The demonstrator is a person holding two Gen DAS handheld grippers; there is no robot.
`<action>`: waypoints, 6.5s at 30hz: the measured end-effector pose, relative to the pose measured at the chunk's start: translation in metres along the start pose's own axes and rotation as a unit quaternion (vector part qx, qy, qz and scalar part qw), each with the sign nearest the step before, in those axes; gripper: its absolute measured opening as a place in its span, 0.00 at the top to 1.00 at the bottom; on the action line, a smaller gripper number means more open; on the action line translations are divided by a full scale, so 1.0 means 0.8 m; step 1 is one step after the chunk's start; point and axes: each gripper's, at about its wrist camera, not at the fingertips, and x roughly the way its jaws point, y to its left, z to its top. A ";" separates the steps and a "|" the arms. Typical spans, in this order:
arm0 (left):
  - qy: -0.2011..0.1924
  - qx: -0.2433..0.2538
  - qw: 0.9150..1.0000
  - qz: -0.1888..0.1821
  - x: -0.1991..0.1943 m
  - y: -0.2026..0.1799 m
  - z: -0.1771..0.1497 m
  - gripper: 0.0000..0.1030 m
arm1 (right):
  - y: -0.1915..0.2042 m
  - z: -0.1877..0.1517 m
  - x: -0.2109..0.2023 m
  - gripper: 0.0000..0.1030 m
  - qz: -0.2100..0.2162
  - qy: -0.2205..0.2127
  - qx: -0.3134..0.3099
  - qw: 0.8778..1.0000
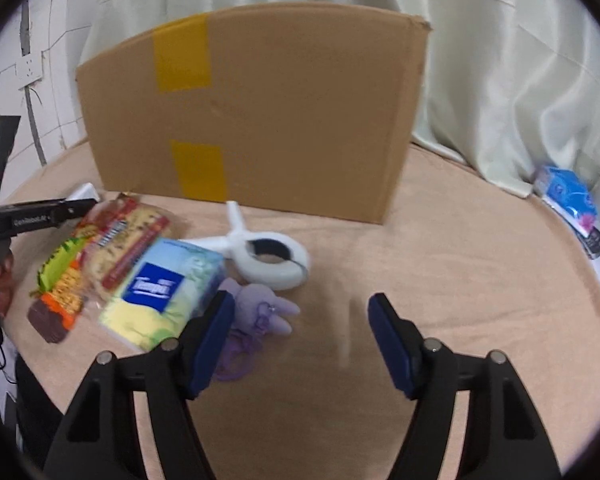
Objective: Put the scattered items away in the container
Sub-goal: 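Grasp the purple plush keychain with the right gripper, then carry charger and purple plush over the box and open both grippers, then move the left gripper back to the yellow-green snack bar and grasp it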
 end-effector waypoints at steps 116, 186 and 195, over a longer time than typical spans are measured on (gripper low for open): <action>0.028 0.041 0.998 -0.037 0.018 -0.077 0.283 0.57 | 0.008 0.302 0.064 0.28 0.085 -0.024 -0.016 0.996; 0.058 0.059 0.995 0.052 -0.024 -0.056 -0.027 0.00 | 0.039 0.050 -0.078 0.00 0.086 -0.075 0.012 0.993; 0.036 0.071 0.996 0.045 -0.023 -0.049 -0.026 0.06 | 0.045 0.038 -0.060 0.00 0.098 -0.049 0.003 0.994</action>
